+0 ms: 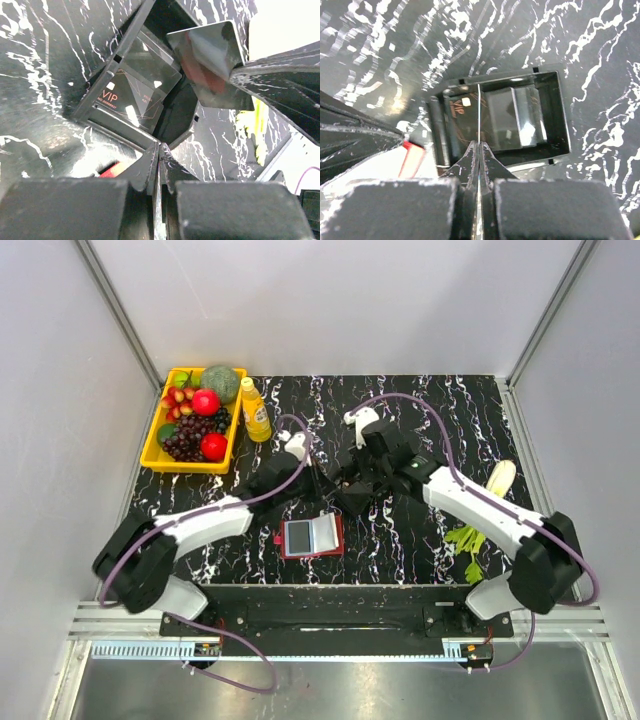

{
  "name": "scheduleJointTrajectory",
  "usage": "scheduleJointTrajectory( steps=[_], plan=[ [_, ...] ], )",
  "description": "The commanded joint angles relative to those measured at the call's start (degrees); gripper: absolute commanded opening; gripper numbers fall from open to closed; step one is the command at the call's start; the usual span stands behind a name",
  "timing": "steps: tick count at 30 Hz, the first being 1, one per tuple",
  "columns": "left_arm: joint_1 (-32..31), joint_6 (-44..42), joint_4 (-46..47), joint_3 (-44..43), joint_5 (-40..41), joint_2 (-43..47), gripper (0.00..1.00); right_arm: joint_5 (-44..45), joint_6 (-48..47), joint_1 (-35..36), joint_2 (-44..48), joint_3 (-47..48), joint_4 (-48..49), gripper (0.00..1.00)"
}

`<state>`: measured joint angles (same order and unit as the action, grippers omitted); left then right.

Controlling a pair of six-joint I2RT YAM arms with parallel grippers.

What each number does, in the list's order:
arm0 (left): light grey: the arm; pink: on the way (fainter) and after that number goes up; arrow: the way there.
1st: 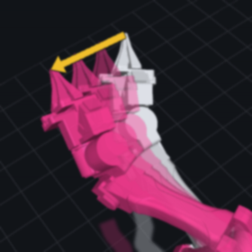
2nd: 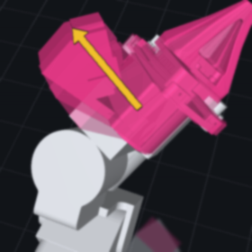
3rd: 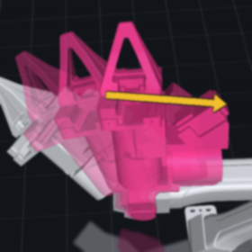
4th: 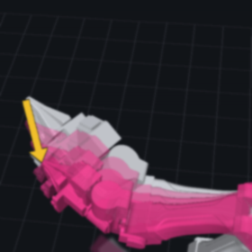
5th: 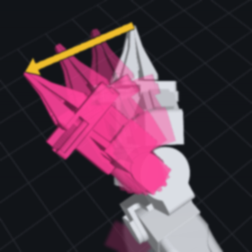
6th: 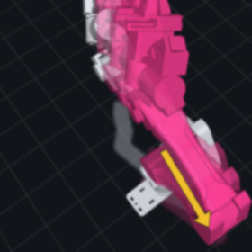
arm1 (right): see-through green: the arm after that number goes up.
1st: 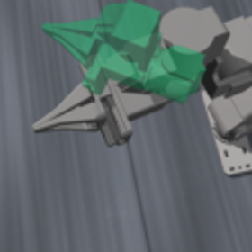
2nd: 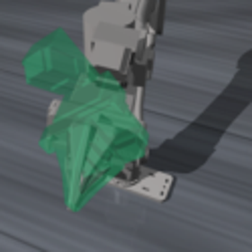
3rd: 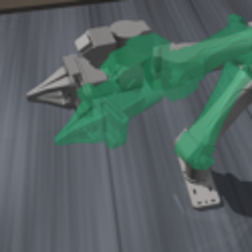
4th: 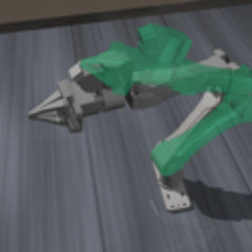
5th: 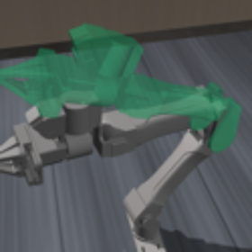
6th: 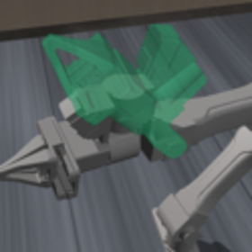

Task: Put the credit cards into the card holder
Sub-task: Pick up the credit card from the storage box, then turn over the card slot in the card holder.

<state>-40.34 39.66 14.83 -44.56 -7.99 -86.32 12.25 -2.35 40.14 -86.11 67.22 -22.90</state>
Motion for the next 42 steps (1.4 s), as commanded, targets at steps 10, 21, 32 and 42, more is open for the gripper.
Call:
scheduleJointTrajectory(
  steps=[10,21,32,42],
  plan=[
    [0.52,-0.90,-10.70,16.24,13.62,23.04,0.07,-21.82,29.58,0.99,13.24,-16.94,20.60,0.00],
    [0.52,1.12,-12.19,21.26,13.52,21.29,0.05,-24.91,33.81,5.39,8.86,-21.08,29.13,0.00],
    [0.35,2.62,-17.37,19.95,17.39,19.61,0.18,-23.33,33.91,5.83,2.44,-22.13,30.72,0.00],
    [0.43,2.62,-18.44,19.94,16.61,19.70,0.22,-22.45,33.02,5.74,-0.20,-22.57,29.93,0.00]
  ],
)
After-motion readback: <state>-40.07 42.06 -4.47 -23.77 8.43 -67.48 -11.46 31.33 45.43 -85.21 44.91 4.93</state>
